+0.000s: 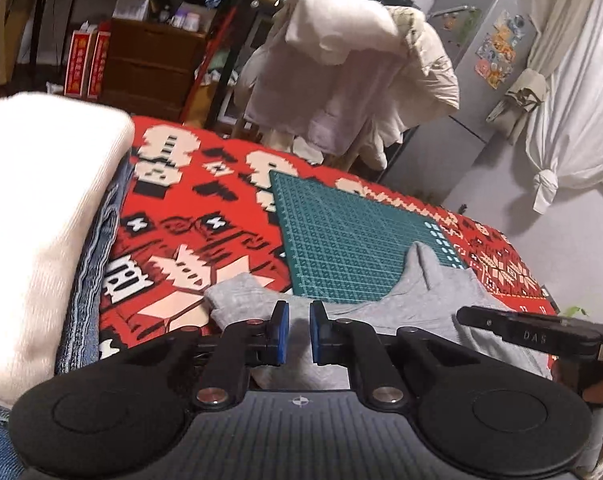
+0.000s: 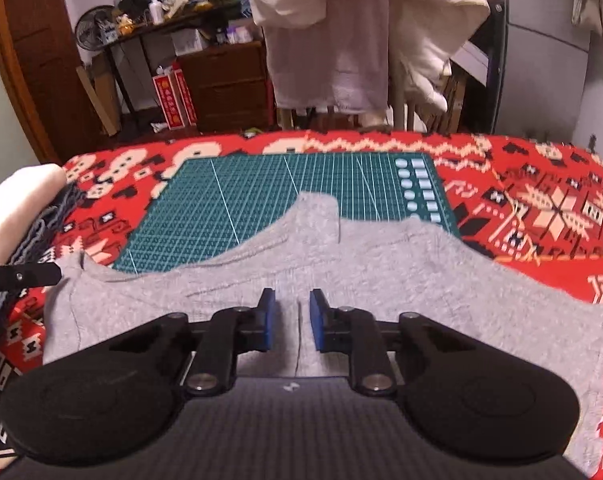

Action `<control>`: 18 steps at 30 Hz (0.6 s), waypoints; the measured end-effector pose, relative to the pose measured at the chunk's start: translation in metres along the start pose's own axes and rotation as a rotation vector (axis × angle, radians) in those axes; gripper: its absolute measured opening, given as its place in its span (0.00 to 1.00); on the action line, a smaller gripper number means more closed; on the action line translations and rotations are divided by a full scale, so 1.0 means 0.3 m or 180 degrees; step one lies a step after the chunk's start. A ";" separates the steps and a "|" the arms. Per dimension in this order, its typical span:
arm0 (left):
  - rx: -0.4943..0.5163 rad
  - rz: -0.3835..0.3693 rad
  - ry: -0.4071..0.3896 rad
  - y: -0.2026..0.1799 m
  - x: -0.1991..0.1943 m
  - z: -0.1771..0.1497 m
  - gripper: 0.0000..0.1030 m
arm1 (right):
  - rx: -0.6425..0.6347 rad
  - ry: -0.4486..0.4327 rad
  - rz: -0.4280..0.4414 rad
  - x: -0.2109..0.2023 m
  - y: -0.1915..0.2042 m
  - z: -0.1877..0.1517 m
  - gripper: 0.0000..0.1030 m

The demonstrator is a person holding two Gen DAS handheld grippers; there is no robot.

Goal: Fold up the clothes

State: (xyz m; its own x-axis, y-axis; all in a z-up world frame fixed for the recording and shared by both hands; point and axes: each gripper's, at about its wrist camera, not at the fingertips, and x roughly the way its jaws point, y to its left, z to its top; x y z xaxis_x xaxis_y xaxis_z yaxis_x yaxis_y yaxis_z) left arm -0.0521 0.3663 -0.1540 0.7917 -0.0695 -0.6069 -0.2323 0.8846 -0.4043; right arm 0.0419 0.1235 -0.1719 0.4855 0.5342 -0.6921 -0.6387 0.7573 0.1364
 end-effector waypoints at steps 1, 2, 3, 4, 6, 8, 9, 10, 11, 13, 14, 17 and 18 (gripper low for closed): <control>-0.0019 -0.0004 0.0022 0.007 0.006 0.000 0.10 | 0.0020 0.0022 -0.0011 0.007 0.002 -0.004 0.00; -0.0033 -0.0021 0.0047 0.013 0.012 -0.002 0.10 | 0.0039 0.0043 -0.0022 0.014 0.004 -0.007 0.00; -0.0043 -0.0025 0.0062 0.018 0.015 -0.004 0.10 | 0.0034 0.0014 -0.0074 0.011 0.006 -0.009 0.00; -0.0052 -0.0016 0.0070 0.022 0.018 -0.006 0.10 | 0.0023 -0.0028 -0.0135 0.005 0.009 -0.010 0.00; -0.0069 0.0001 0.0087 0.031 0.022 -0.011 0.10 | 0.0025 -0.0102 -0.0224 -0.005 0.011 -0.009 0.00; -0.0114 0.0019 0.0096 0.054 0.028 -0.013 0.10 | 0.0053 -0.0111 -0.0283 -0.002 0.005 -0.006 0.00; -0.0116 0.0031 0.0096 0.058 0.029 -0.015 0.08 | 0.0060 -0.0108 -0.0327 0.003 0.001 -0.007 0.00; -0.0111 0.0046 0.0095 0.061 0.029 -0.016 0.07 | 0.0072 -0.0099 -0.0362 0.010 -0.002 -0.010 0.00; -0.0100 0.0052 0.0089 0.062 0.028 -0.018 0.07 | 0.0078 -0.0075 -0.0364 0.017 -0.004 -0.014 0.00; -0.0089 0.0052 0.0078 0.064 0.027 -0.020 0.07 | 0.0083 -0.0046 -0.0382 0.019 -0.005 -0.017 0.03; -0.0086 0.0052 0.0072 0.065 0.026 -0.021 0.07 | 0.0083 -0.0052 -0.0413 0.013 -0.004 -0.016 0.04; -0.0111 0.0056 0.0043 0.072 0.022 -0.020 0.07 | 0.0103 -0.0125 -0.0467 -0.030 0.005 -0.007 0.05; -0.0135 0.0048 0.0031 0.076 0.019 -0.019 0.07 | 0.0101 -0.0171 -0.0467 -0.053 0.014 -0.002 0.07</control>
State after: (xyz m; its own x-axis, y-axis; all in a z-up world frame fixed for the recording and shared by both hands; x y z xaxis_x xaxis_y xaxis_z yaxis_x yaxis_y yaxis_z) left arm -0.0562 0.3834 -0.1704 0.7824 -0.0610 -0.6198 -0.2680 0.8653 -0.4236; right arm 0.0311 0.1179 -0.1608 0.6041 0.4355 -0.6674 -0.5397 0.8397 0.0595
